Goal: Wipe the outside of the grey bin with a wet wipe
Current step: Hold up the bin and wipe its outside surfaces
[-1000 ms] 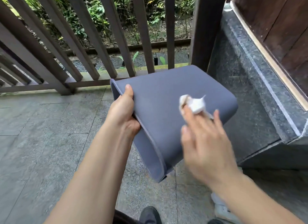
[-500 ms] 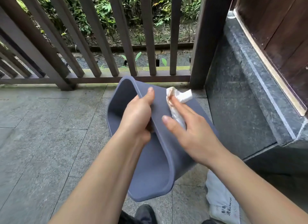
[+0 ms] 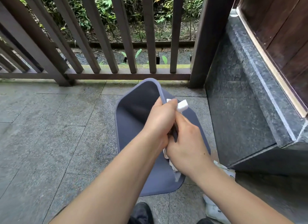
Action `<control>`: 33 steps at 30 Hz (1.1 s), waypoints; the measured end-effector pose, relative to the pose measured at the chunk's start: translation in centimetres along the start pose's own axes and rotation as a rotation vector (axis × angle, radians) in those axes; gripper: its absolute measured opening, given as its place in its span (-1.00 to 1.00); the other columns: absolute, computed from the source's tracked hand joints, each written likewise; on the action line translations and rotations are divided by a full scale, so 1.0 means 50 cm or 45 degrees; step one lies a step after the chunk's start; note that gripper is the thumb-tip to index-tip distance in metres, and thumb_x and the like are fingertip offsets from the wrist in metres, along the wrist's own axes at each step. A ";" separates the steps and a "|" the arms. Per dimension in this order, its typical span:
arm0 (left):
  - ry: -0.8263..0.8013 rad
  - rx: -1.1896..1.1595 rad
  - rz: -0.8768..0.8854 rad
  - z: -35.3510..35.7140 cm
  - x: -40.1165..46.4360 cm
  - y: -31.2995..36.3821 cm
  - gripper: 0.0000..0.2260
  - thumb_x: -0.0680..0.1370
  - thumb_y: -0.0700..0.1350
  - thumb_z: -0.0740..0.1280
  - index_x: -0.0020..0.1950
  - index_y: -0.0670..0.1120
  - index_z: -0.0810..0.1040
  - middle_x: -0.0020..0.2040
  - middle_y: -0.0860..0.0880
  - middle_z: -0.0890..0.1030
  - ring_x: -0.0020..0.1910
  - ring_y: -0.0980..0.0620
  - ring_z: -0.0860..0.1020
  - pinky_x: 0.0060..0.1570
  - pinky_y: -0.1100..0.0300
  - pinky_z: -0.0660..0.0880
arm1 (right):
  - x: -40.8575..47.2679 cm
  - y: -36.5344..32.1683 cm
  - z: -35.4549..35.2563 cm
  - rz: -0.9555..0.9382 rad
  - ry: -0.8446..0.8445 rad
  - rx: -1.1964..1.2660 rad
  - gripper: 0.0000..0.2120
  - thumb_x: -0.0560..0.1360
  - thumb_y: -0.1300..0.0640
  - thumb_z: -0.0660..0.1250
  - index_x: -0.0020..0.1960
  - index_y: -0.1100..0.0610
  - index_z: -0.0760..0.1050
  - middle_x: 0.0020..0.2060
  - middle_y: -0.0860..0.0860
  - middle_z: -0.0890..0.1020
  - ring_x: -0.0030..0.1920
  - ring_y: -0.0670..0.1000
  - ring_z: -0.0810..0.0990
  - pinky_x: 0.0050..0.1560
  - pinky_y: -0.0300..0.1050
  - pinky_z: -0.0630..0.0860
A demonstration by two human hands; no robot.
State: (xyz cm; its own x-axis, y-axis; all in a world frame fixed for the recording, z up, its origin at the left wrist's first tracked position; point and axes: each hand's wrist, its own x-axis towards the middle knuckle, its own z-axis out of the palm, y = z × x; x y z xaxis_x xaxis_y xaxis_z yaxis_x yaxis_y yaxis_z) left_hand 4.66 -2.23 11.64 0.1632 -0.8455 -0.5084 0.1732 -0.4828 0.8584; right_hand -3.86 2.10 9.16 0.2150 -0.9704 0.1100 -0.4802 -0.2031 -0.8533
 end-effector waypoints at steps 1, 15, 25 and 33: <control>0.011 0.032 0.008 0.006 0.003 0.000 -0.89 0.62 -0.07 0.29 0.12 -0.03 0.52 -0.13 -0.06 0.58 -0.22 -0.01 0.57 -0.25 0.15 0.54 | 0.002 0.003 -0.001 0.014 0.032 0.037 -0.60 0.39 0.33 0.22 0.18 0.08 0.51 -0.12 -0.08 0.64 -0.14 -0.18 0.58 -0.21 -0.32 0.43; 0.453 0.372 0.301 -0.070 0.073 0.015 -0.11 0.54 -0.19 0.29 0.64 0.25 -0.21 -0.02 0.10 0.48 -0.22 0.12 0.54 -0.33 0.19 0.36 | -0.049 -0.031 0.050 -0.001 -0.075 0.074 -0.20 0.37 0.43 0.17 0.56 0.00 0.26 0.41 -0.08 0.49 0.43 -0.11 0.40 0.41 -0.27 0.32; 0.602 0.339 0.222 -0.126 0.108 0.033 -0.36 0.63 -0.24 0.09 0.69 0.08 -0.01 0.64 -0.03 0.23 -0.24 0.23 0.34 -0.38 0.28 0.23 | -0.088 -0.049 0.095 -0.009 -0.243 0.020 -0.16 0.43 0.38 0.13 0.64 0.03 -0.03 0.58 -0.09 0.19 0.58 -0.11 0.09 0.53 -0.24 0.10; 0.092 0.777 0.481 -0.088 0.079 0.012 -0.42 0.64 -0.20 0.19 0.59 0.27 0.25 0.24 0.19 0.56 0.21 0.06 0.58 0.21 0.20 0.51 | -0.049 -0.026 0.081 -0.005 -0.214 -0.048 -0.42 0.43 0.17 0.19 0.46 0.05 0.27 0.38 0.05 0.40 0.41 0.11 0.38 0.31 -0.06 0.43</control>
State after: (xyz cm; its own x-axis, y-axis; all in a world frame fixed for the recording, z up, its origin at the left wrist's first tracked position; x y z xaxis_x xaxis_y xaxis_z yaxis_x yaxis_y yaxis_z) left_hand 9.69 -4.84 9.84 0.1723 -0.9729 -0.1543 -0.4781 -0.2196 0.8504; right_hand -0.32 5.26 7.94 0.3542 -0.9349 0.0238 -0.5097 -0.2144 -0.8332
